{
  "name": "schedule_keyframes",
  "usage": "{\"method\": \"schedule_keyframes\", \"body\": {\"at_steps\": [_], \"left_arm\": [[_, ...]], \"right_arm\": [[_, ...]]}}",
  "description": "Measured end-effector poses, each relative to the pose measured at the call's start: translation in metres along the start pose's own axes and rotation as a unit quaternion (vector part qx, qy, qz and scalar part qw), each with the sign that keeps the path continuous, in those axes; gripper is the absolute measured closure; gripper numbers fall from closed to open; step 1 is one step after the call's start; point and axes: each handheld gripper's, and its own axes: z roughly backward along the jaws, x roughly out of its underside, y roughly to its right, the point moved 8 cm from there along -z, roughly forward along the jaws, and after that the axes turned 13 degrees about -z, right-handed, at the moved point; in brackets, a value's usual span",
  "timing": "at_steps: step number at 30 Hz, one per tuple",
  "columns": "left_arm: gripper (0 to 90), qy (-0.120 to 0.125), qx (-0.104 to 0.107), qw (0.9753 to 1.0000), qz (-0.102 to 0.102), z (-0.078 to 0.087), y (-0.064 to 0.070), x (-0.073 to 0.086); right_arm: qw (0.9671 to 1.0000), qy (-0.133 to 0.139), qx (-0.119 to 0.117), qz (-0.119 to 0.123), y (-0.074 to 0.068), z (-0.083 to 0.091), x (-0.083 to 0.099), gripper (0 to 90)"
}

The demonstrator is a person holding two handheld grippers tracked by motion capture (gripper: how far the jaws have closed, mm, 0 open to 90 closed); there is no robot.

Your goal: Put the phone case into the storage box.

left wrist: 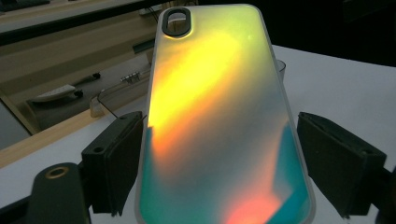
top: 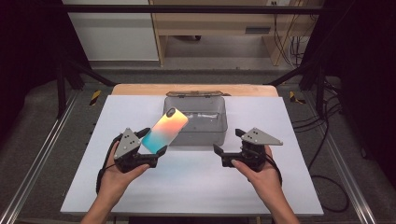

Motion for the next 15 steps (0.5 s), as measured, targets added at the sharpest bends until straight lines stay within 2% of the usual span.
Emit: {"method": "schedule_keyframes", "body": {"at_steps": [4, 9, 11, 15], "left_arm": [[17.3, 0.012, -0.008, 0.9999, 0.003, -0.003, -0.005, -0.004], [17.3, 0.027, -0.018, 0.9995, 0.001, -0.003, -0.006, -0.007], [17.3, 0.032, -0.019, 0.9993, 0.001, -0.003, -0.005, -0.008], [17.3, 0.038, -0.028, 0.9988, -0.011, -0.002, -0.006, -0.010]], "right_arm": [[1.0000, 0.001, -0.010, 0.001, -0.009, -0.008, -0.012, 5.6], [0.9992, 0.006, -0.035, -0.019, -0.024, -0.018, -0.023, 5.8], [0.9990, 0.008, -0.038, -0.021, -0.026, -0.019, -0.024, 5.9], [0.9985, 0.013, -0.047, -0.025, -0.037, -0.024, -0.029, 6.5]]}}
